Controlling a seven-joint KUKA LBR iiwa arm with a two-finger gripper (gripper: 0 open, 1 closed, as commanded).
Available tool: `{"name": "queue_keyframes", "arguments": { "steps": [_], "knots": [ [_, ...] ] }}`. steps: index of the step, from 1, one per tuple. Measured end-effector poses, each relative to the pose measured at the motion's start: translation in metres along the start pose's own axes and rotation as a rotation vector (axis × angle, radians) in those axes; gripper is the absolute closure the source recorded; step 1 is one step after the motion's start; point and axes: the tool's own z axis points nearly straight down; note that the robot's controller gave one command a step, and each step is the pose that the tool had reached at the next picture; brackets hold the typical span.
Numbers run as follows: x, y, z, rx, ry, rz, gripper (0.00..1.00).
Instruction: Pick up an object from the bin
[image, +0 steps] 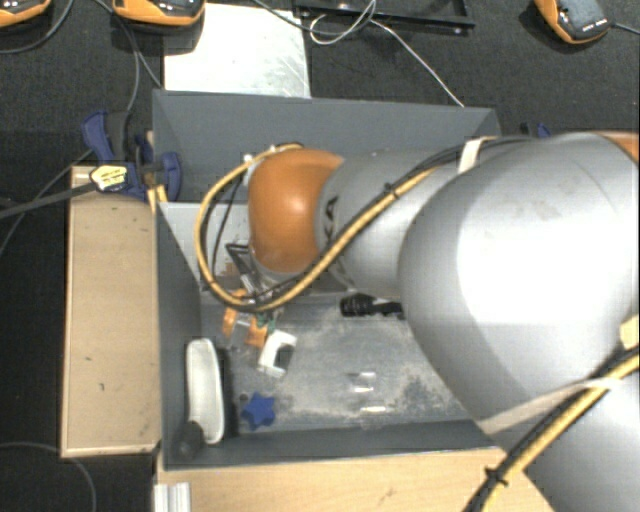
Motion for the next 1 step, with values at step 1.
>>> {"name": "queue_keyframes", "arguments": {
  "steps": [1],
  "knots": [
    [0.0018, -0.0017, -0.0136, 0.005, 0.007, 0.001, 1.00]
  ]
}}
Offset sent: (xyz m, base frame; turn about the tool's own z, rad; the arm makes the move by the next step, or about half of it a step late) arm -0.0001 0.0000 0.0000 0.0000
